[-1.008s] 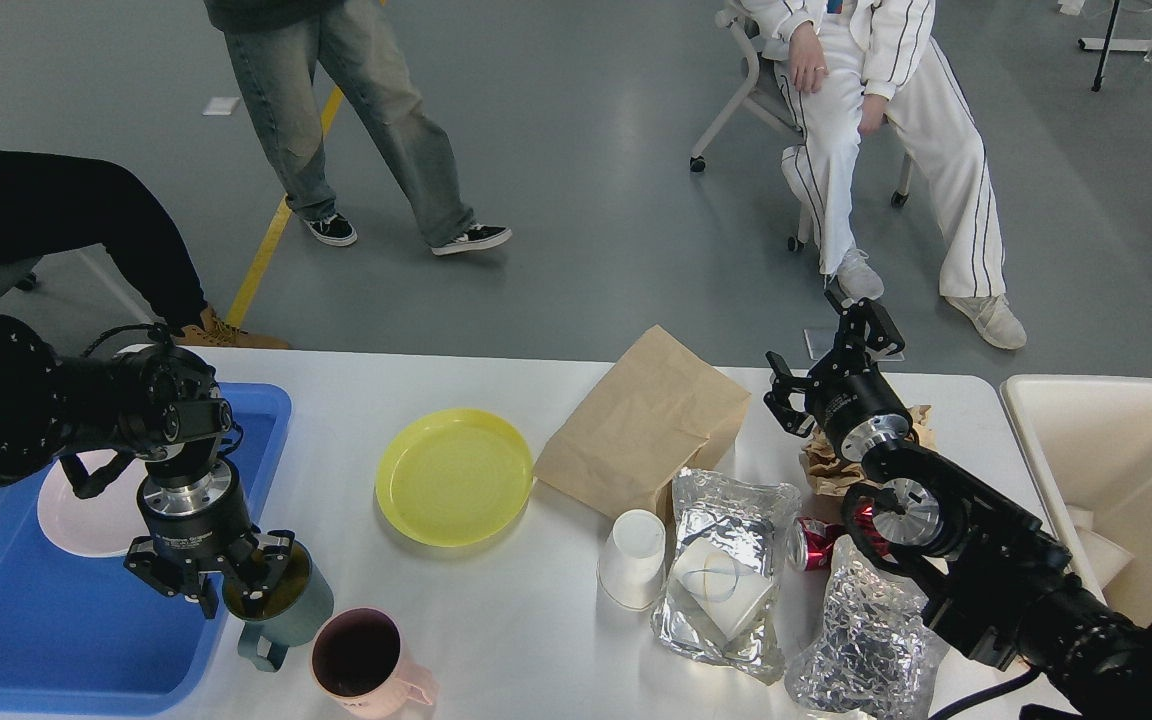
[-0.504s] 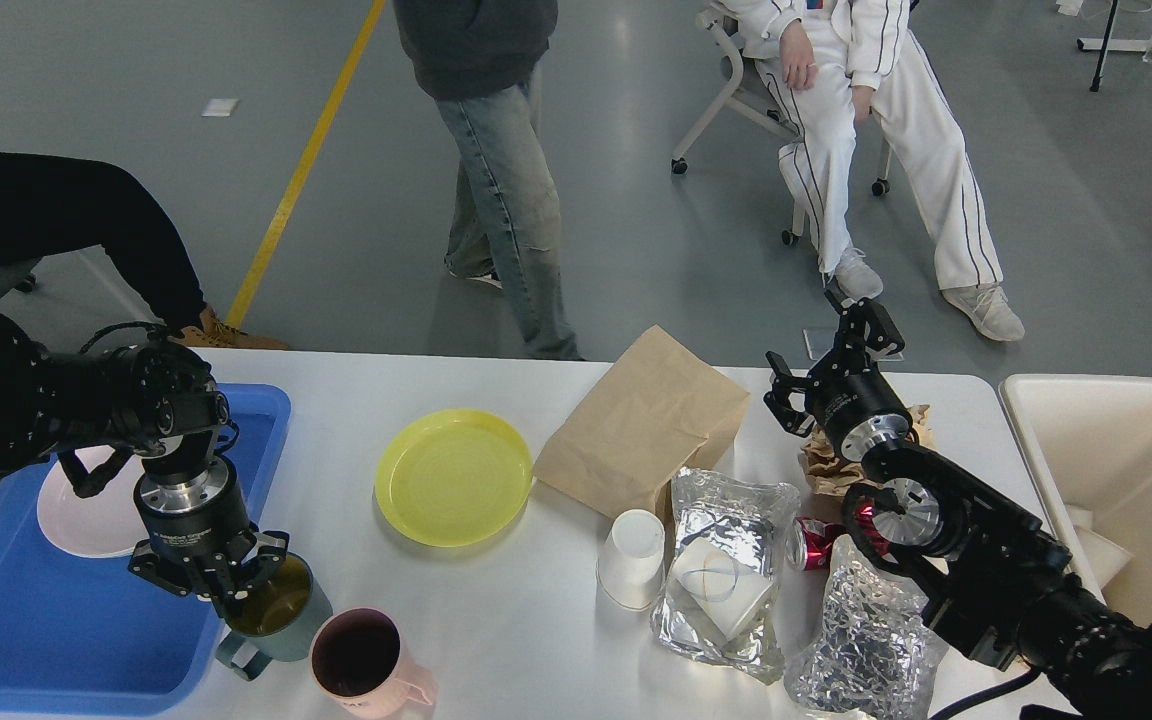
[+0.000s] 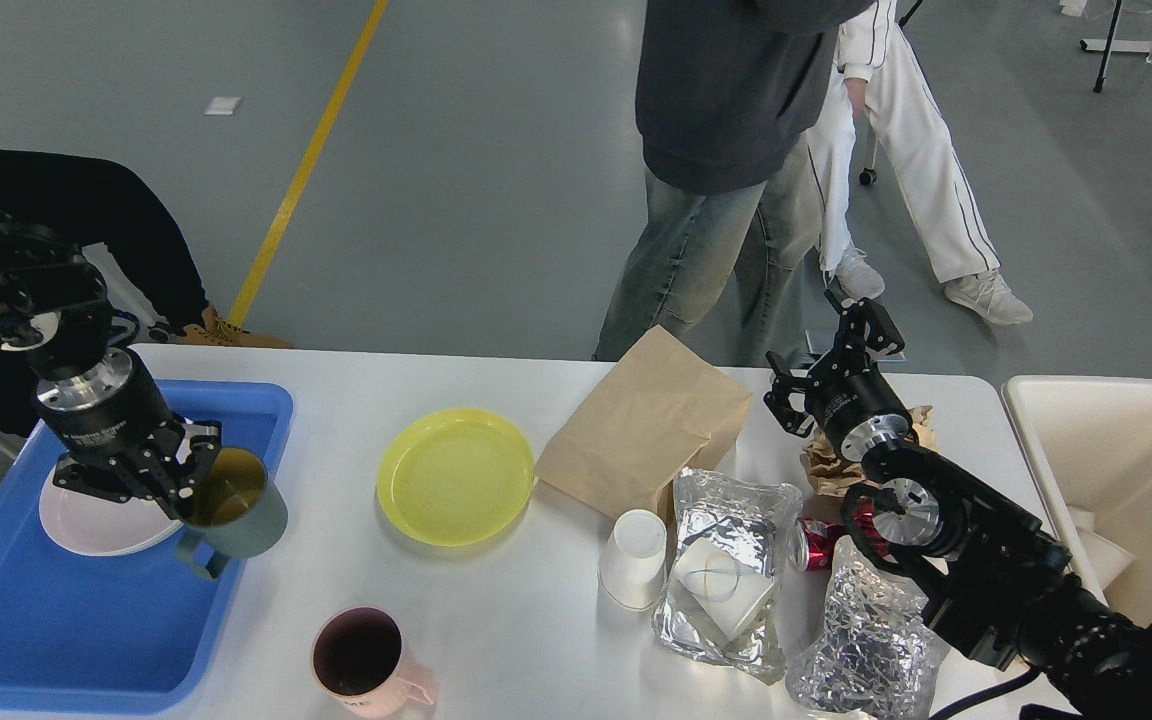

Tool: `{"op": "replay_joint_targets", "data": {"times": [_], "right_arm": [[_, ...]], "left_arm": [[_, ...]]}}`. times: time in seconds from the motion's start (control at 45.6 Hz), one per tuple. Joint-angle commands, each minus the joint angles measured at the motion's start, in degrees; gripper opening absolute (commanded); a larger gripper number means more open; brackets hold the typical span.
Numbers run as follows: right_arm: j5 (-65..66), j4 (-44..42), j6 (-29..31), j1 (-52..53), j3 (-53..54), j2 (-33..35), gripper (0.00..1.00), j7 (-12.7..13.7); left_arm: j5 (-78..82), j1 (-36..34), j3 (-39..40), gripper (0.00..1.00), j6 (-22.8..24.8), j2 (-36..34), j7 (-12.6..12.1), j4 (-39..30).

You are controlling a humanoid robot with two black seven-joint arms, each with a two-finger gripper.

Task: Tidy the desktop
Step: 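Carry the mug into the tray corner nearest the robot and release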

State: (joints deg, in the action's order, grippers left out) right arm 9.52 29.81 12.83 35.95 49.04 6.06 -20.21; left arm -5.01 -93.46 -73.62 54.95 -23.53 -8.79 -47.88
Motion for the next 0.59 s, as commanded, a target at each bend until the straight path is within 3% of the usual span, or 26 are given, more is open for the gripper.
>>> {"op": "replay_joint_targets", "data": {"times": [0.0, 0.197, 0.263, 0.57], "right_arm": [[0.06, -0.01, 0.0, 0.0, 0.0, 0.0, 1.0, 0.0], [0.06, -0.01, 0.0, 0.0, 0.0, 0.0, 1.0, 0.0], [0.06, -0.01, 0.0, 0.0, 0.0, 0.0, 1.0, 0.0], [-0.02, -0.01, 0.0, 0.0, 0.0, 0.0, 1.0, 0.0]], "left_arm": [[0.0, -3.57, -0.03, 0.0, 0.05, -3.36, 0.09, 0.07], [0.08, -1.73, -1.87, 0.0, 0.05, -7.4, 0.09, 0.16], [0.08, 2.22, -1.53, 0.0, 0.05, -11.01, 0.18, 1.12], [0.17, 7.49, 2.95, 0.0, 0.05, -23.58, 0.01, 4.99]]}}
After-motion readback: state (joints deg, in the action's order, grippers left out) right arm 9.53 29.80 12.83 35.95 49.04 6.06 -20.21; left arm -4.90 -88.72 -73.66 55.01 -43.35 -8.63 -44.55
